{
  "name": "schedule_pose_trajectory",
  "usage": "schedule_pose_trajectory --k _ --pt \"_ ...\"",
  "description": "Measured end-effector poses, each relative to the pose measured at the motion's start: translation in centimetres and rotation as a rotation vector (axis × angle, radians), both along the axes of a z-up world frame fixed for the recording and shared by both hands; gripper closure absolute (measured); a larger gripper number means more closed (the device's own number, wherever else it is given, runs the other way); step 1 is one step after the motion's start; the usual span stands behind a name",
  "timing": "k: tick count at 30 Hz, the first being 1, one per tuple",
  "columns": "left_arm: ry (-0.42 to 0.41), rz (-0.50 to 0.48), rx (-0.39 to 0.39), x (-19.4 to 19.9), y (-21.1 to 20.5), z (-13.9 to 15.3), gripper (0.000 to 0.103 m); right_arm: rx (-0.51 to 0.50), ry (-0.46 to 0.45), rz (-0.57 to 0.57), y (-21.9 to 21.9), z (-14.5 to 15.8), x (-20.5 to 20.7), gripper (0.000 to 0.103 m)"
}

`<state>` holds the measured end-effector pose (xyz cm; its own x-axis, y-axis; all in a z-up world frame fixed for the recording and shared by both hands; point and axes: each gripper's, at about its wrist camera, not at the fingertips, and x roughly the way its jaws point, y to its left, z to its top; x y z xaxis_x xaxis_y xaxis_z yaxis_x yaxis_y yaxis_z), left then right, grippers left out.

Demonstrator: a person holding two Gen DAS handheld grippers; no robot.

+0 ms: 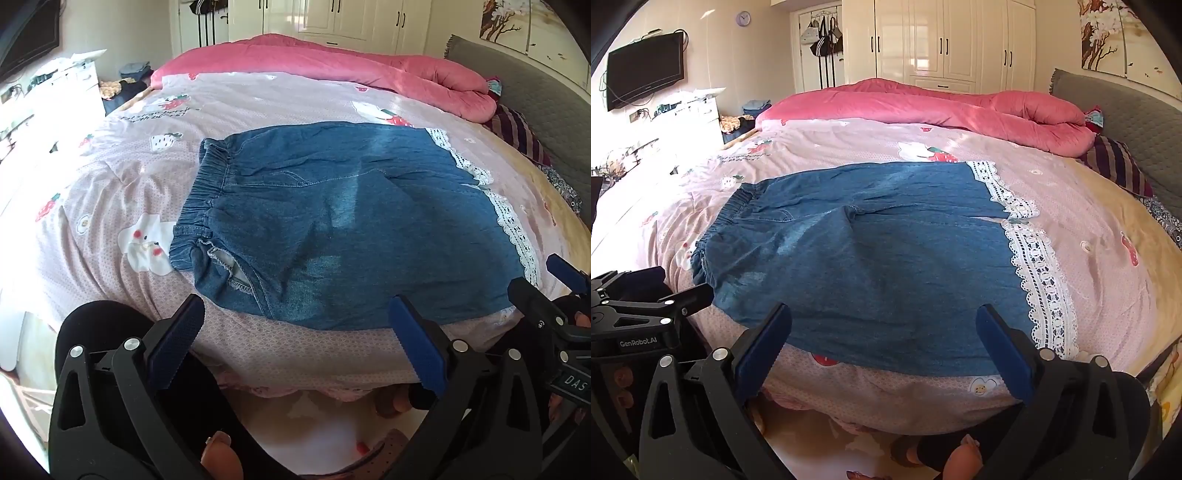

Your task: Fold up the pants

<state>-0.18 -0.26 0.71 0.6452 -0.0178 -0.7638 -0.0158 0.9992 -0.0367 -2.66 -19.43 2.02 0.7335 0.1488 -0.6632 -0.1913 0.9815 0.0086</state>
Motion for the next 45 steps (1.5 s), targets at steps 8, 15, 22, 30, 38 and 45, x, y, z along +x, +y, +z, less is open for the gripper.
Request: schedule_pose_trajectory --k 8,15,22,30,38,45 --pt "-0.012 0.0 0.01 -0.14 -0.01 0.21 0.009 -0.01 -0.007 0.001 0.29 0.19 -0.14 0.004" --pt "-0.016 -0.002 0.015 -0.21 -0.06 0.29 0.009 -0.014 -0.007 0.0 0.35 0.21 -0.19 0.004" --pt "-0.016 0.001 0.016 -0.17 -0.01 0.26 0.009 -0.014 -0.003 0.002 0.32 0.19 -0.21 0.004" --pt "-0.019 0.002 0.017 -0.18 0.07 0.24 0.009 -0.016 -0.002 0.001 0.36 0.18 -0.21 0.004" --pt "-0.019 0.003 0.019 -0.18 0.06 0.24 0.009 -0.016 -0.003 0.002 0.39 0.17 -0.25 0.004" --pt "-0.018 0.004 0.019 -0.26 0.1 0.21 0.009 -0.015 0.0 0.003 0.38 0.13 -0.23 0.004"
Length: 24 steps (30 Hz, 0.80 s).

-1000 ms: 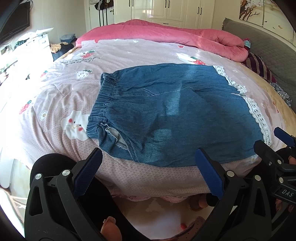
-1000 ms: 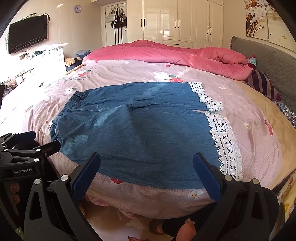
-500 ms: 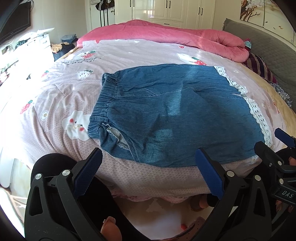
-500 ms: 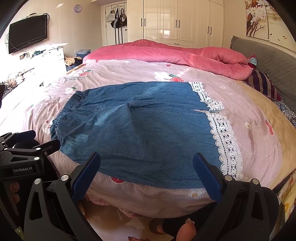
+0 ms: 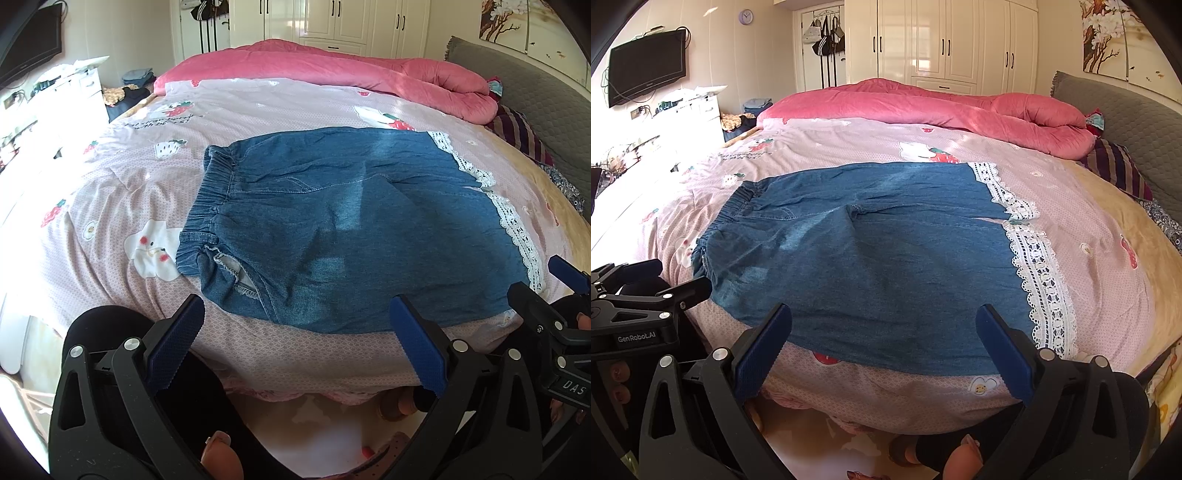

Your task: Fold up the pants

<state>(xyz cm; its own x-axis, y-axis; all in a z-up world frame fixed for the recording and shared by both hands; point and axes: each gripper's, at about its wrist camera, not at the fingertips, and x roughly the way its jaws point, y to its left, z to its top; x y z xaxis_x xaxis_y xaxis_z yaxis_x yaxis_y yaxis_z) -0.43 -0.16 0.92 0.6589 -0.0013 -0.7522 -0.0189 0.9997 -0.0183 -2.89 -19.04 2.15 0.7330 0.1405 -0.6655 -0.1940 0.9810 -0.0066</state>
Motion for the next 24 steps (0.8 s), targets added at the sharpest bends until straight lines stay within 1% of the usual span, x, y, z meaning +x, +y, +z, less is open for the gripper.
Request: schedule_pose_trajectory --k 7,13,21,24 --pt "-0.003 0.002 0.0 0.2 0.0 0.0 0.009 0.007 0.004 0.002 0.1 -0.1 0.2 0.004" --pt "0.005 -0.004 -0.006 0.9 -0.1 -0.4 0.009 0.011 0.016 0.012 0.4 -0.5 1.2 0.004" --pt "0.012 0.021 -0.017 3.5 1.4 -0.7 0.009 0.006 0.023 0.026 0.6 -0.6 3.9 0.004" --pt "0.025 0.036 -0.03 4.9 2.3 -0.8 0.009 0.029 0.063 0.051 0.8 -0.8 5.7 0.004"
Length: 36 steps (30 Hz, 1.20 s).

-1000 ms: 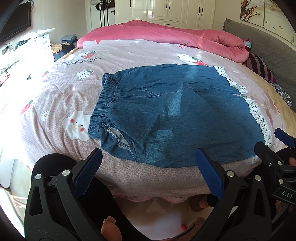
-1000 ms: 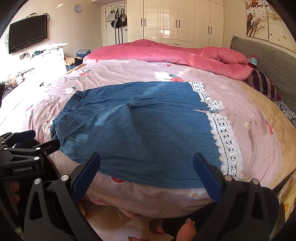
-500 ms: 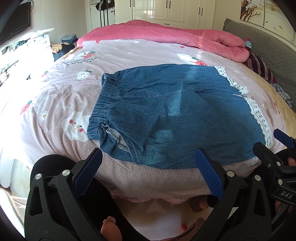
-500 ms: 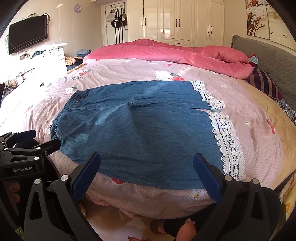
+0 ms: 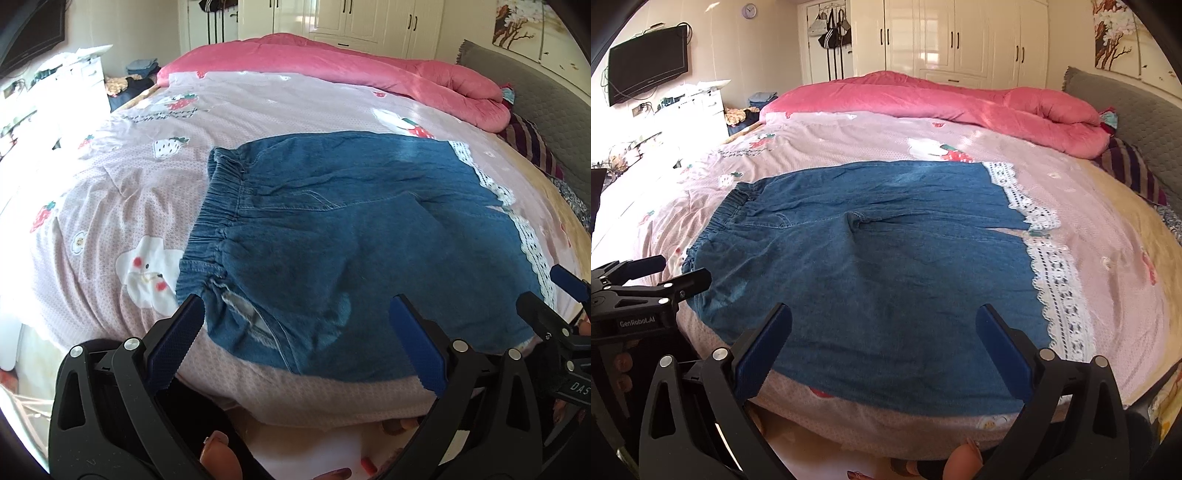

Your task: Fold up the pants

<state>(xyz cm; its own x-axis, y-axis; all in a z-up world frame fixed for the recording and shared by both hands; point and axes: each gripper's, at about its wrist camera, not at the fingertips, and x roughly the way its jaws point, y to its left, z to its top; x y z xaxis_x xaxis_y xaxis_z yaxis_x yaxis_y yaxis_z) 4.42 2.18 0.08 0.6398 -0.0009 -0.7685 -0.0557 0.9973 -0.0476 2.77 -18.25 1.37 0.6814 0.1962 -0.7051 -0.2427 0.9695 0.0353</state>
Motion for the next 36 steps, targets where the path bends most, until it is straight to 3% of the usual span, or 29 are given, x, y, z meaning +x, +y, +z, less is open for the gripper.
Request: schedule_pose_trajectory --k 8,13,21,30,33,36 --pt "0.002 0.068 -0.011 4.4 4.1 0.3 0.009 -0.048 0.019 0.093 1.7 0.5 4.8 0.004" --pt "0.018 0.101 -0.002 9.0 7.3 1.1 0.009 -0.022 0.072 0.14 2.4 0.6 8.5 0.004" --pt "0.059 0.09 0.09 15.3 9.3 0.7 0.009 -0.035 0.107 0.202 4.1 0.5 14.4 0.004" --pt "0.082 0.02 0.182 19.7 9.5 -2.1 0.009 -0.168 0.069 0.276 7.2 -0.4 20.4 0.004" --pt "0.09 -0.02 0.185 20.7 9.2 -2.8 0.016 -0.23 0.053 0.317 8.4 -0.9 22.5 0.004" --pt "0.094 -0.058 0.186 21.6 8.9 -3.4 0.039 -0.279 0.047 0.334 9.3 -1.5 24.7 0.004"
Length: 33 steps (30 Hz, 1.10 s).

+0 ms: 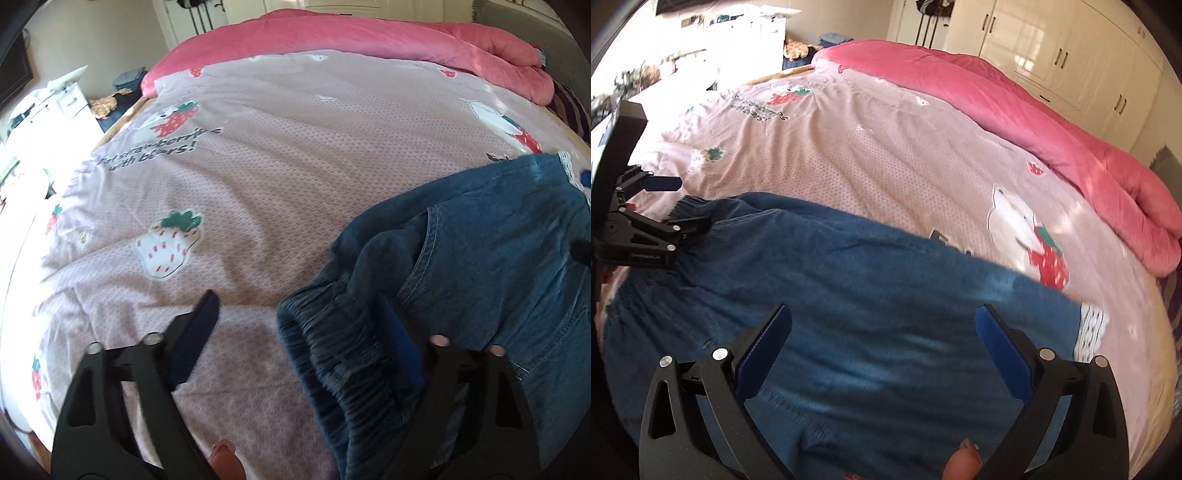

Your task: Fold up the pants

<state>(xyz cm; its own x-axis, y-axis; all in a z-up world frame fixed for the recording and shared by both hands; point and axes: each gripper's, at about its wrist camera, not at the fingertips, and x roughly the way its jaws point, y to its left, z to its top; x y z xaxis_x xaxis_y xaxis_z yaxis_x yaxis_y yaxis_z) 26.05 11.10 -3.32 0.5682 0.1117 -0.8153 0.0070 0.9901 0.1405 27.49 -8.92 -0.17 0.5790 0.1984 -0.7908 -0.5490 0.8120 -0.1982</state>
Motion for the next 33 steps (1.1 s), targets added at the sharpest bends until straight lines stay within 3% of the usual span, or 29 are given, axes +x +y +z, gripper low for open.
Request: schedule_pose_trajectory --k 1,3,6,8,15,20,23,25,26,28,30,33 --pt "0.011 -0.022 -0.011 0.4 -0.2 -0.3 0.052 -0.002 0.005 0.001 0.2 -0.2 0.7 0.004" --pt "0.034 -0.055 -0.04 0.9 -0.4 -0.8 0.066 0.001 0.021 -0.002 0.5 -0.6 2.0 0.004" --pt "0.027 -0.09 -0.001 1.3 -0.8 -1.2 0.07 0.005 0.049 0.004 1.0 -1.3 3.6 0.004" --pt "0.022 -0.09 -0.019 1.3 -0.4 -1.1 0.075 0.0 0.065 0.019 1.3 -1.8 4.5 0.004" --pt "-0.071 -0.052 -0.153 0.4 2.1 0.8 0.079 -0.08 0.048 0.126 3.3 -2.6 6.7 0.004" --pt "-0.137 -0.051 -0.188 -0.4 2.1 1.8 0.079 -0.184 0.041 0.303 6.0 -3.7 7.0 0.004" --pt "-0.184 -0.052 -0.213 -1.0 2.3 2.6 0.079 -0.225 0.059 0.349 7.2 -4.4 7.6 0.006" --pt "-0.212 -0.057 -0.227 -1.3 2.3 3.1 0.079 -0.188 0.099 0.371 7.5 -4.5 8.1 0.019" --pt "-0.221 -0.063 -0.226 -1.4 2.2 3.2 0.079 -0.161 0.13 0.38 7.6 -4.4 8.2 0.037" --pt "-0.227 -0.065 -0.212 -1.5 2.1 3.2 0.079 -0.141 0.154 0.403 7.9 -4.3 7.9 0.058" --pt "-0.231 -0.063 -0.21 -1.7 2.0 3.3 0.079 -0.133 0.159 0.431 8.1 -3.9 6.9 0.086" --pt "-0.246 -0.058 -0.215 -2.1 2.2 3.5 0.079 -0.115 0.128 0.404 7.5 -2.6 6.1 0.097"
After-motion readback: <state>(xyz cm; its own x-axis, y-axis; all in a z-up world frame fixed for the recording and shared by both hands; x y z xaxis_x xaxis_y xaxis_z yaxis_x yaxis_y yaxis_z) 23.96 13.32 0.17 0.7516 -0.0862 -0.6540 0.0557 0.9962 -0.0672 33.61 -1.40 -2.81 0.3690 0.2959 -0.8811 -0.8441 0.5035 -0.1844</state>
